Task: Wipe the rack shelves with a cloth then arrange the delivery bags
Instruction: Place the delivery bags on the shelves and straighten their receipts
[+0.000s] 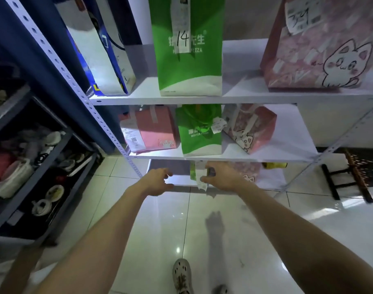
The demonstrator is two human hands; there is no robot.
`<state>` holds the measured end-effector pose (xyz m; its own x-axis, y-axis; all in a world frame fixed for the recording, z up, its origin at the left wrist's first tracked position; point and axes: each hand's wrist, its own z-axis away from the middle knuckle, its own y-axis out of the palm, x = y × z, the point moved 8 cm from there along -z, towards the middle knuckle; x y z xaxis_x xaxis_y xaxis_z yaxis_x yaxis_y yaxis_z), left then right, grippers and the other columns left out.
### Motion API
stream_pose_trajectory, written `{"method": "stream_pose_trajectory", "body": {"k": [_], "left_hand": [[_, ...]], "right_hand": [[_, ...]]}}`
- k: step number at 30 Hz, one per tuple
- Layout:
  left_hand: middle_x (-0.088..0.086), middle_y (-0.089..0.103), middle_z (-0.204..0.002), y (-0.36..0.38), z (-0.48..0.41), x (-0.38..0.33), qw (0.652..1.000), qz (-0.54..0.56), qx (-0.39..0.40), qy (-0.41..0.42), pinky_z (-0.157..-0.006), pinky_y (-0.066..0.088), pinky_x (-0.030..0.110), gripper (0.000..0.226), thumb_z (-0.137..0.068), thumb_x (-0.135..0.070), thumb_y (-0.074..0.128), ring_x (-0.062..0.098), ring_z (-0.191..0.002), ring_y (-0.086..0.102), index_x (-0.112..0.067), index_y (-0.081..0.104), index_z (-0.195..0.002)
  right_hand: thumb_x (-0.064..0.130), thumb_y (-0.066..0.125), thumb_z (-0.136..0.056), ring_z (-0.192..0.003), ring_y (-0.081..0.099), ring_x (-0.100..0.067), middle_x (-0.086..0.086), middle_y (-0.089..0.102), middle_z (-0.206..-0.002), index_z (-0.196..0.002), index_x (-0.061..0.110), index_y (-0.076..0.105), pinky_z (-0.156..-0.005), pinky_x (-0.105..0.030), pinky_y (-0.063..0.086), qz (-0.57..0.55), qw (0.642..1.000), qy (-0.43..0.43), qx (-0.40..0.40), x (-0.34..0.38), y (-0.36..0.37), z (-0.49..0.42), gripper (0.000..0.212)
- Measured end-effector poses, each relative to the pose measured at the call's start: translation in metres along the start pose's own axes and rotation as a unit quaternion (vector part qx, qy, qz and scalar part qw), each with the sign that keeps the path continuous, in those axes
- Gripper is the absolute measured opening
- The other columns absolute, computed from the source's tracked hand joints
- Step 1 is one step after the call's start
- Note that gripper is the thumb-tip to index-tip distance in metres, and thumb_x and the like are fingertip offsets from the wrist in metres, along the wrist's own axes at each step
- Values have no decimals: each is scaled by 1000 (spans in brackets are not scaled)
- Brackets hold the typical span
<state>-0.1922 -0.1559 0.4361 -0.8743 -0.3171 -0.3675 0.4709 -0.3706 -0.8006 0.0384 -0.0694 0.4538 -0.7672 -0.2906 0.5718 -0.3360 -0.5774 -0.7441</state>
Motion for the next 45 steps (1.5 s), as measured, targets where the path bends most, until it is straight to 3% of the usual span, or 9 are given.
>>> {"method": "stream_pose_trajectory", "body": {"k": [3,8,12,27,34,37,40,42,45], "left_hand": [[1,65,-143,7,6,4,1000,7,2,-12,-99,54,34,55,-96,-38,77,20,-117,68,-23,58,-146],[-1,65,-142,3,18,24,999,27,-8,-33,-98,55,35,55,-95,-39,77,19,-114,68,-25,59,-145],[-1,66,-140,-7,27,53,998,32,-16,-46,-101,56,37,51,-97,-37,75,20,-115,68,-24,60,-144],[4,70,-139,-58,-3,79,999,50,-21,-1,-105,55,38,49,-100,-34,73,22,-117,70,-17,62,-144],[5,69,-131,-74,-40,135,974,181,-123,-55,-105,57,47,42,-97,-26,75,26,-117,68,-17,61,-137],[7,62,-145,-73,-66,173,955,222,-182,-80,-111,51,47,55,-97,-24,75,30,-132,62,-17,53,-147],[8,46,-164,-76,-102,197,941,254,-215,-62,-123,41,49,78,-96,-22,78,28,-149,47,-13,35,-161],[9,41,-167,-79,-130,206,933,268,-234,-48,-126,37,51,85,-94,-17,78,28,-153,42,-10,28,-163],[12,26,-174,-80,-165,216,912,303,-268,-74,-131,26,47,103,-94,-16,77,30,-160,28,-6,6,-168]], "right_hand": [[51,73,-93,-112,64,-26,-8,66,-134,-144,18,59,-97,-37,52,7,1000,1,6,-5,12,3,62],[52,74,-91,-111,64,-24,-7,67,-135,-137,20,63,-93,-32,50,6,1000,0,-2,3,28,-9,57],[51,73,-93,-128,60,-22,-2,61,-145,-145,18,58,-105,-36,50,-11,1000,-11,12,26,45,-20,63],[50,74,-92,-125,61,-20,0,63,-143,-139,19,62,-108,-38,50,-13,999,39,-12,57,45,-44,57],[48,74,-93,-130,59,-20,-2,61,-146,-147,18,54,-107,-35,48,-49,998,35,-11,77,74,-99,66],[49,76,-91,-133,56,-24,-2,54,-153,-154,20,44,-105,-34,45,-70,996,46,-38,85,87,-138,77],[45,81,-88,-125,60,-29,-5,55,-148,-153,20,40,-104,-45,53,-100,991,55,-73,88,93,-183,81],[39,84,-86,-129,59,-31,-10,57,-145,-152,14,37,-109,-45,50,-102,988,54,-103,89,92,-216,85],[36,83,-87,-140,48,-38,-20,41,-157,-159,2,21,-114,-43,43,-86,983,86,-139,89,88,-260,101]]}}
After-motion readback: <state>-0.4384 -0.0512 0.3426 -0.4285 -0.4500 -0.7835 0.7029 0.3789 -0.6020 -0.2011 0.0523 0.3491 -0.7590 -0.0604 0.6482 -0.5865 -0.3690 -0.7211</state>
